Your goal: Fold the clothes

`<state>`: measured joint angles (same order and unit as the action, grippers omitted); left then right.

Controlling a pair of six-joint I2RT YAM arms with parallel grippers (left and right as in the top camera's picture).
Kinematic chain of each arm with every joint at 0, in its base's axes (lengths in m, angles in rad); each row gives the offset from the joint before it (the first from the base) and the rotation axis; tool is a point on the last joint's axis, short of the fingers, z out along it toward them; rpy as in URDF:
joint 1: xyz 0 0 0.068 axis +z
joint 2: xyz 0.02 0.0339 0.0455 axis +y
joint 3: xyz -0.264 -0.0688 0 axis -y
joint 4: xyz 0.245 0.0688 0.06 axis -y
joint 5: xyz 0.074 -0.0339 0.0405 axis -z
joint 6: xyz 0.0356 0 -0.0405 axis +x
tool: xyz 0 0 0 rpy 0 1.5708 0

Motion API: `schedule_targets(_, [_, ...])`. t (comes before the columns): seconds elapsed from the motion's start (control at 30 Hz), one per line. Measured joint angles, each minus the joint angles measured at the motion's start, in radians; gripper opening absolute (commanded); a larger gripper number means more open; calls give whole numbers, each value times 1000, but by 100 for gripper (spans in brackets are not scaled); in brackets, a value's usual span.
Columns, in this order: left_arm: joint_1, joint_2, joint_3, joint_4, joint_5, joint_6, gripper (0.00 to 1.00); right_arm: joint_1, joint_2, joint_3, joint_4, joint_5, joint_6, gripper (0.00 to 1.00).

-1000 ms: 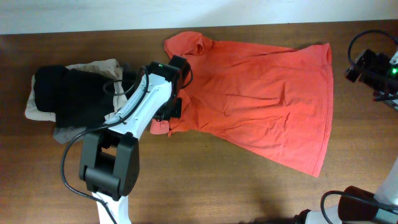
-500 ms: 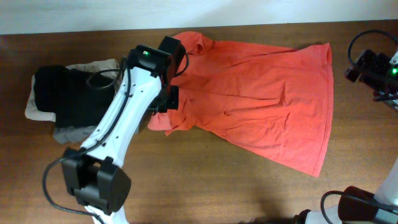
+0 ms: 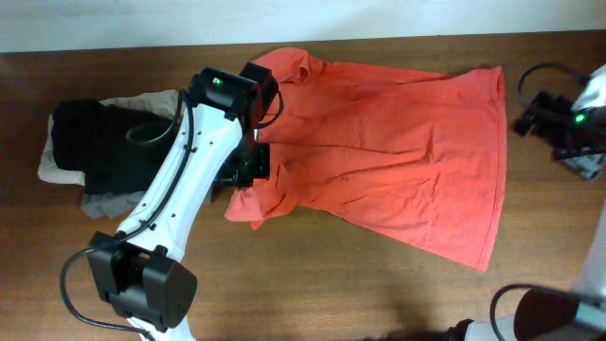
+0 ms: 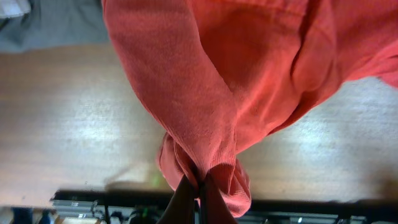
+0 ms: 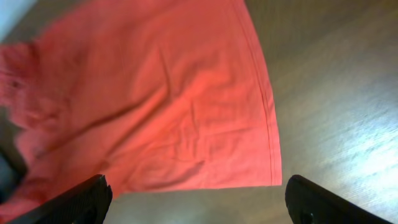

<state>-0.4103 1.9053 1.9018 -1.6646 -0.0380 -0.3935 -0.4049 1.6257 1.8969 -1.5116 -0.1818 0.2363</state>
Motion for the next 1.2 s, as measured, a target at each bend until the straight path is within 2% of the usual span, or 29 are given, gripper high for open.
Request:
schedule_targets(0.1, [0, 0, 0, 24, 5, 0, 1, 0, 1, -182, 73, -14, 4, 93])
schedule_targets(0.17, [0, 0, 0, 28, 6, 0, 0, 0, 5, -312, 131, -25, 14, 89])
schedule_targets(0.2, [0, 0, 0, 29, 6, 0, 0, 0, 5, -363, 158, -27, 21, 81])
schedule_targets(0.23, [0, 0, 0, 29, 6, 0, 1, -2, 8, -421, 193, -29, 31, 54])
schedule_targets(0.3, [0, 0, 0, 31, 7, 0, 1, -9, 10, -518, 247, -34, 50, 19])
schedule_targets(0.33, [0, 0, 0, 31, 7, 0, 1, -14, 10, -563, 272, -36, 59, 7])
schedule_targets(0.37, [0, 0, 0, 31, 6, 0, 1, -21, 12, -597, 285, -37, 71, 4])
schedule_targets(0.43, [0, 0, 0, 31, 6, 0, 1, -38, 12, -656, 315, -37, 83, 4])
schedule_targets(0.47, [0, 0, 0, 31, 6, 0, 1, -47, 12, -680, 323, -35, 94, 16])
schedule_targets(0.5, [0, 0, 0, 31, 6, 0, 1, -57, 12, -706, 328, -24, 114, 65])
schedule_targets(0.53, [0, 0, 0, 31, 6, 0, 1, -63, 12, -723, 332, -14, 119, 93])
schedule_targets(0.57, [0, 0, 0, 31, 6, 0, 1, -72, 12, -744, 340, 7, 137, 99])
schedule_targets(0.7, [0, 0, 0, 31, 6, 0, 1, -107, 12, -821, 369, 67, 180, 97])
schedule_targets(0.97, [0, 0, 0, 34, 6, 0, 1, -155, 12, -946, 479, 99, 203, 82])
schedule_targets(1.07, [0, 0, 0, 34, 6, 0, 1, -157, 12, -999, 541, 93, 204, 69])
schedule_targets(1.13, [0, 0, 0, 35, 6, 0, 1, -157, 12, -1028, 576, 87, 210, 65])
schedule_targets(1.2, [0, 0, 0, 35, 6, 0, 1, -157, 12, -1055, 609, 84, 216, 53])
